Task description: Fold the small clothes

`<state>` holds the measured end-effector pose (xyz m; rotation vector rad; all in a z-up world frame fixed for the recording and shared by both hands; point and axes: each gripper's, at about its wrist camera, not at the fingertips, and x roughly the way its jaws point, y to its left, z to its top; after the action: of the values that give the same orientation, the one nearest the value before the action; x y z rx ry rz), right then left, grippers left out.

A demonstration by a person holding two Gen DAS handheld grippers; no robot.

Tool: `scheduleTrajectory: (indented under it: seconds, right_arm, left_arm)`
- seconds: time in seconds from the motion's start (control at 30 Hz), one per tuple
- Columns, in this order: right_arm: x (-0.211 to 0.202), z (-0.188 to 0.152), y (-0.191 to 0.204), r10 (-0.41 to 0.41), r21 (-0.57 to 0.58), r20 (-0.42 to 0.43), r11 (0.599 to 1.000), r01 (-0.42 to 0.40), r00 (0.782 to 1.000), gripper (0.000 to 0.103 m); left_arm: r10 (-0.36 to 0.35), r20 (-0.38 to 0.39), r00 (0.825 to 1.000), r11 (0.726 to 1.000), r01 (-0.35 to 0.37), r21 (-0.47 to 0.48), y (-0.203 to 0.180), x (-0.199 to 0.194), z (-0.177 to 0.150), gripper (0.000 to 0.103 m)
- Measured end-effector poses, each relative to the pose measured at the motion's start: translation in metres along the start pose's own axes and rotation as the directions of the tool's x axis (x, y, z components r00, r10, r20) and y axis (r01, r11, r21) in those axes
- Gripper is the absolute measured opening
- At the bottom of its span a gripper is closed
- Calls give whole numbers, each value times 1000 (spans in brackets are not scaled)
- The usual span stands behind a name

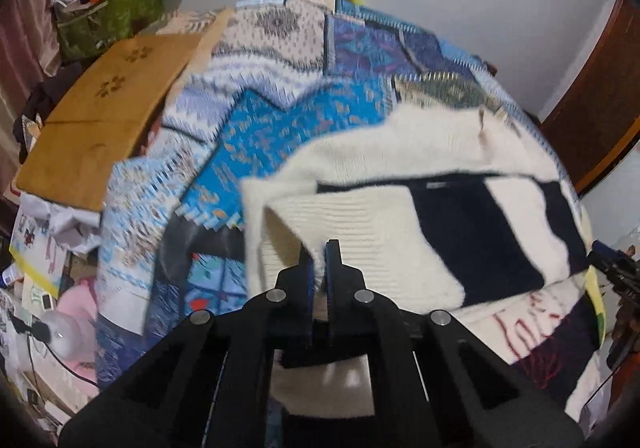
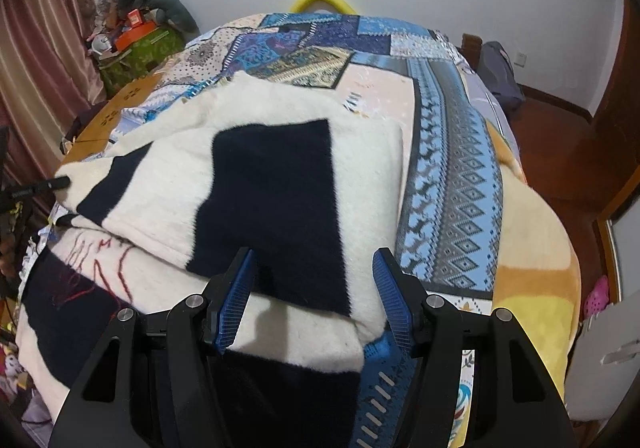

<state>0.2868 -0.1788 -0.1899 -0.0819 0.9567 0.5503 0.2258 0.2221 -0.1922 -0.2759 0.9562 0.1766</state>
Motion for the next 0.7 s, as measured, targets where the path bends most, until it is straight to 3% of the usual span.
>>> scheduleTrajectory:
  seconds: [0.2, 0.43, 0.7]
  right_arm:
    - [1, 8, 4, 5, 4, 27, 1000, -5, 1000, 57]
    - [22, 1, 5, 8, 4, -37, 1000, -8, 999, 57]
    - [17, -16, -6, -19, 4, -87, 1000, 19, 996, 60]
  left_arm:
    - [10, -25, 1000, 1000, -10, -12, 11, 7, -2, 4]
    - [42, -135, 990, 999, -44, -14, 13, 53, -31, 4]
    - [141, -121, 983, 987, -131, 88, -3, 41, -38, 14]
